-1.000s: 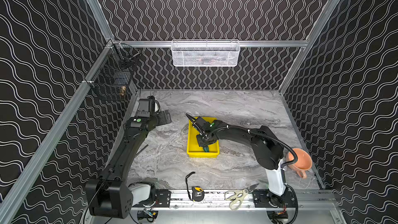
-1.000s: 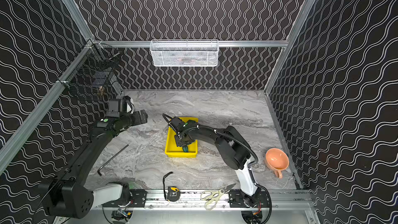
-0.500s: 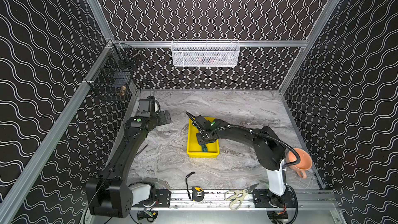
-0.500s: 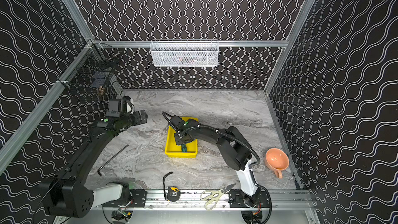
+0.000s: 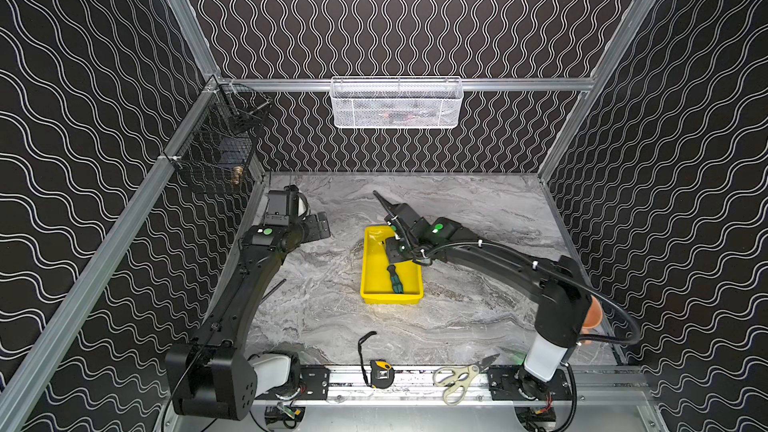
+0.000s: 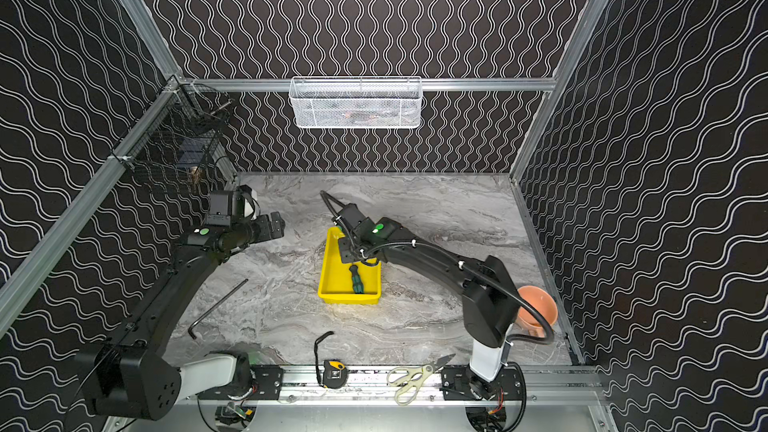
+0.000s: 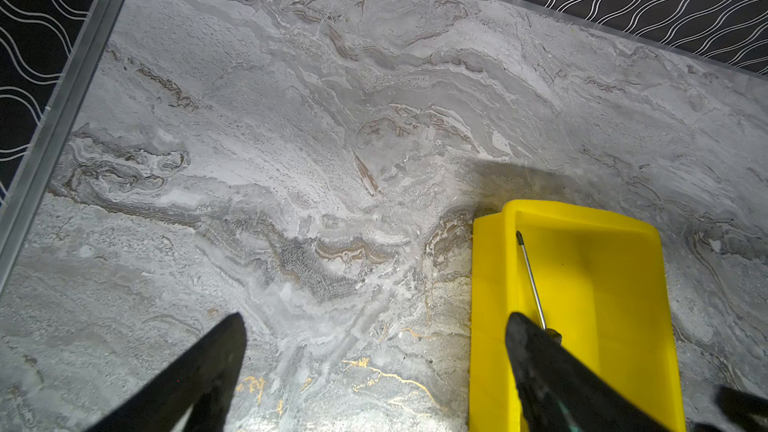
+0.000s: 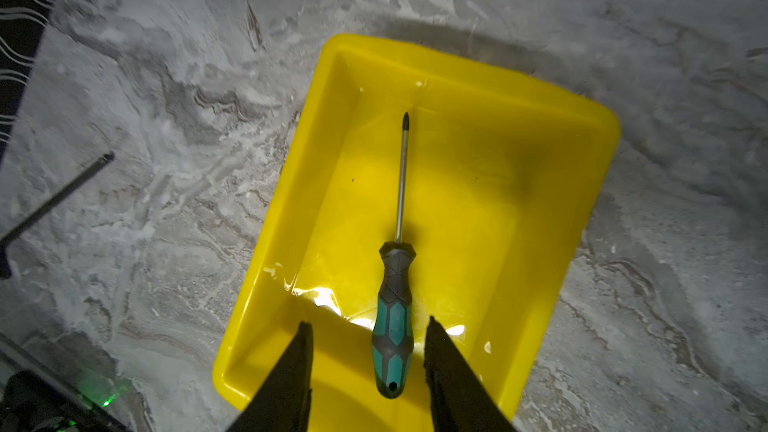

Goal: Put the screwdriver in the bin

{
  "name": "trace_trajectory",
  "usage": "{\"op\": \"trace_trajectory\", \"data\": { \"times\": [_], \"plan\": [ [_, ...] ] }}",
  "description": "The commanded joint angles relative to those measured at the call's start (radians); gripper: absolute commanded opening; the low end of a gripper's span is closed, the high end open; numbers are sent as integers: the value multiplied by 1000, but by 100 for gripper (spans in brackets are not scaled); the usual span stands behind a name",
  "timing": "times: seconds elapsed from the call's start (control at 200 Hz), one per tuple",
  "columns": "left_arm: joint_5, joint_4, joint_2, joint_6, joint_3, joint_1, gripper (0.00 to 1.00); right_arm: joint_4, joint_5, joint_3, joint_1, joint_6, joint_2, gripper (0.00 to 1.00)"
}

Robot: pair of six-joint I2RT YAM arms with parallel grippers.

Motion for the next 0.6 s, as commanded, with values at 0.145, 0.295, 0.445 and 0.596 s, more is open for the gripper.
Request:
{"op": "trace_trajectory", "data": {
  "times": [0.145,0.295,0.445,0.596],
  "plan": [
    [73,88,-57,32,-39,2,99,52,-55,-99,-143,-2,-193,50],
    [73,141,-108,52,-77,2,99,107,-98,-206,-295,-12,-335,52],
    [113,142,-113,85,-76,2,99,157,-48,-308,-400,-48,-480,61],
    [112,140,-116,94,-80,2,99,240,4,-432,-511,-68,-603,86]
  ]
}}
